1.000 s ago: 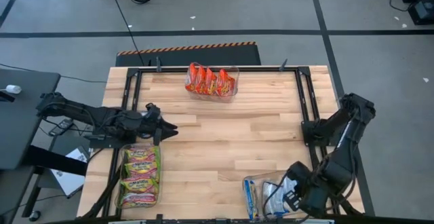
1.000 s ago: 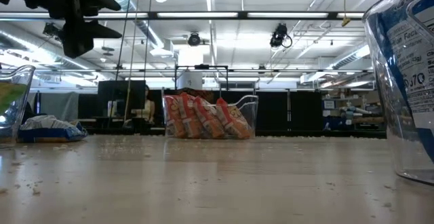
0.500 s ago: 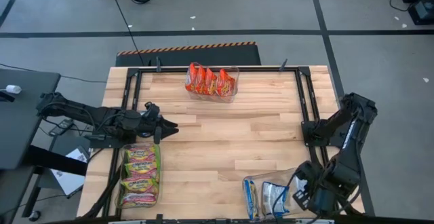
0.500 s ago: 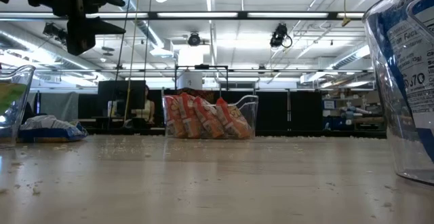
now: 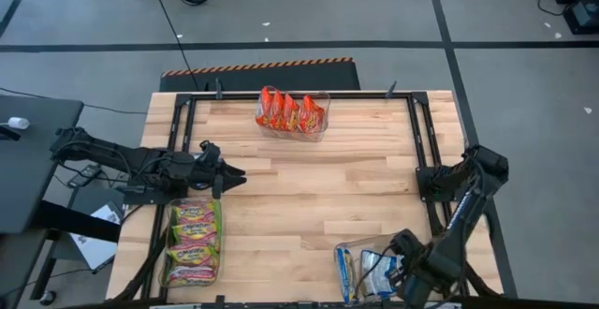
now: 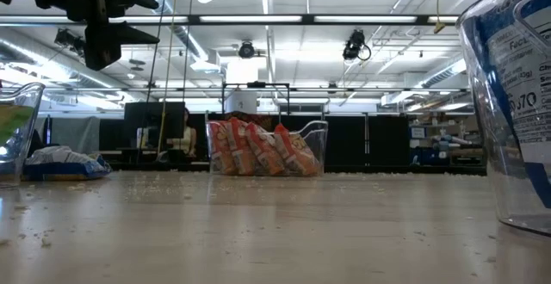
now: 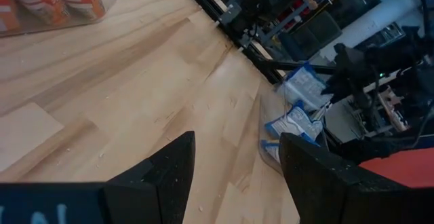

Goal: Sort Maruchan noodles
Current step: Put the blue noodle pack into the bottom right transparent bin, then adjust the blue noodle pack in the bottom right transparent bin

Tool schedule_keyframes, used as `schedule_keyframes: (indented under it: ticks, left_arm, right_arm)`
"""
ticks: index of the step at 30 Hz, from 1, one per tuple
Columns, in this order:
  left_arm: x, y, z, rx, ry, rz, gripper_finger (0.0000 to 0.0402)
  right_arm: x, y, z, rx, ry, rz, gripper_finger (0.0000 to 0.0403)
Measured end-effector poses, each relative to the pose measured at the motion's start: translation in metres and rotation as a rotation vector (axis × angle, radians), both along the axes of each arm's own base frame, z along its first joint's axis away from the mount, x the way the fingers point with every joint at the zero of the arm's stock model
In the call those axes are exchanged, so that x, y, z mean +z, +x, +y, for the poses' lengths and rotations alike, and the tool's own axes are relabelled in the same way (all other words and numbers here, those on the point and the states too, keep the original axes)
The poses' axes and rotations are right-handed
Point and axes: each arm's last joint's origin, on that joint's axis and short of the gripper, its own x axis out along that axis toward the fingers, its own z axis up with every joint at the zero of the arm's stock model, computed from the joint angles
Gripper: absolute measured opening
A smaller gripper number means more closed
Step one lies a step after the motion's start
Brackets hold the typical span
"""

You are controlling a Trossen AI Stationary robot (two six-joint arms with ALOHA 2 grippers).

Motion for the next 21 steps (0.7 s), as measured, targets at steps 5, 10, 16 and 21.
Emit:
schedule_keyframes:
  ticks: [5,10,16,21]
  left_arm:
    - [0.0,0.0,-0.001,-0.011,-0.017,-0.001,0.0217]
    - [0.0,0.0,-0.002,-0.053,-0.053,0.003,0.0217]
    - [0.0,0.0,-0.002,-0.067,-0.058,0.004,0.0217]
    - [0.0,0.0,-0.002,-0.067,-0.058,0.004,0.0217]
  right_arm:
    - [-0.026,0.011,0.006,0.013,0.048,0.03,0.0024]
    - [-0.039,0.005,0.006,0.044,0.067,0.167,0.0044]
    - [-0.024,0.002,0.0,0.064,0.124,0.162,0.0104]
    - [0.006,0.007,-0.003,0.049,0.214,-0.017,0.0156]
